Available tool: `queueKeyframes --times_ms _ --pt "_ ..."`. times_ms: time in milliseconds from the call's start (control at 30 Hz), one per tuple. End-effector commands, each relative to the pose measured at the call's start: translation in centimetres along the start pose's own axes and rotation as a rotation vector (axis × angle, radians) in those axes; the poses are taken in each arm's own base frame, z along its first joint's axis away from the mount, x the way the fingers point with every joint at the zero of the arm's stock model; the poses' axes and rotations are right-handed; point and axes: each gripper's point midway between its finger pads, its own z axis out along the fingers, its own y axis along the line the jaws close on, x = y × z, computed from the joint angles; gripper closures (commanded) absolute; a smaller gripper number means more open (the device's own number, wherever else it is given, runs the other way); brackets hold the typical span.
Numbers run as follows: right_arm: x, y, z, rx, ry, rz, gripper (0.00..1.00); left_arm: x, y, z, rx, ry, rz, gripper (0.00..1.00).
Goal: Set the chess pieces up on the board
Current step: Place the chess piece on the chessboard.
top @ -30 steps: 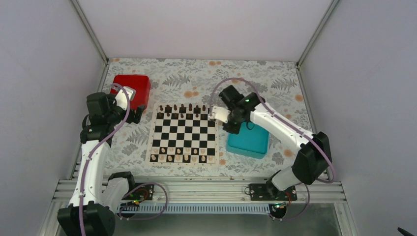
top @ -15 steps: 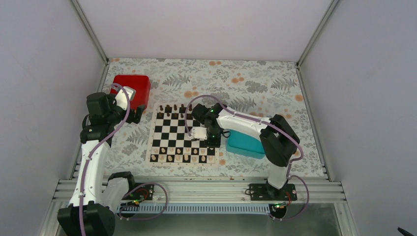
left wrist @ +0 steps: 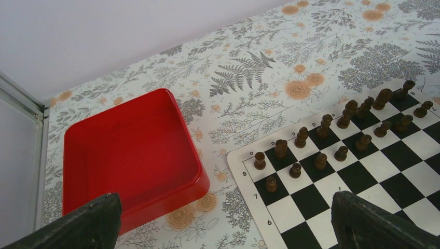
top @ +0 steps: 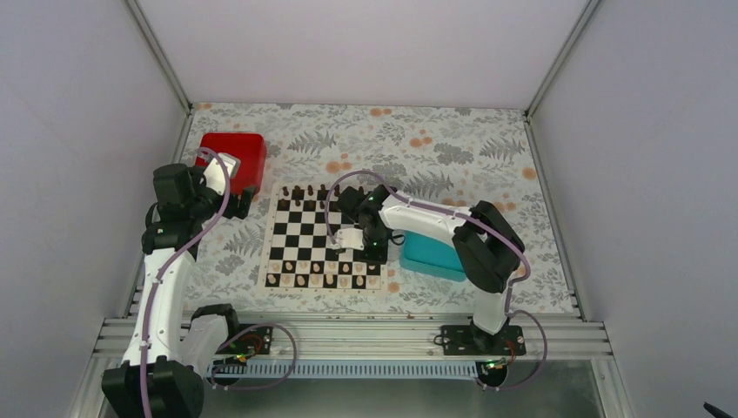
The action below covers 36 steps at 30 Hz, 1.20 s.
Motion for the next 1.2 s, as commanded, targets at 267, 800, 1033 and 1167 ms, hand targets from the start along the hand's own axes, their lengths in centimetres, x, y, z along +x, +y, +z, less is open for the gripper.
queueKeyframes --times_ms 267,800,1033,1167 --pt "-0.3 0.5 1.4 -0.011 0.022 -0.021 0.93 -0.3 0.0 -0.1 0.004 -0.019 0.008 0.0" --pt "0.7 0.1 2.0 -0.006 0.066 0.0 0.91 -0.2 -0.1 -0.1 0.01 -0.02 0.01 0.0" --pt "0.7 0.2 2.4 -0.016 0.075 -0.005 0.88 -0.2 -0.2 0.0 0.014 -0.016 0.008 0.0" --pt "0.6 0.1 1.7 -0.001 0.064 -0.007 0.78 -0.1 -0.1 0.0 0.013 -0.016 0.008 0.0"
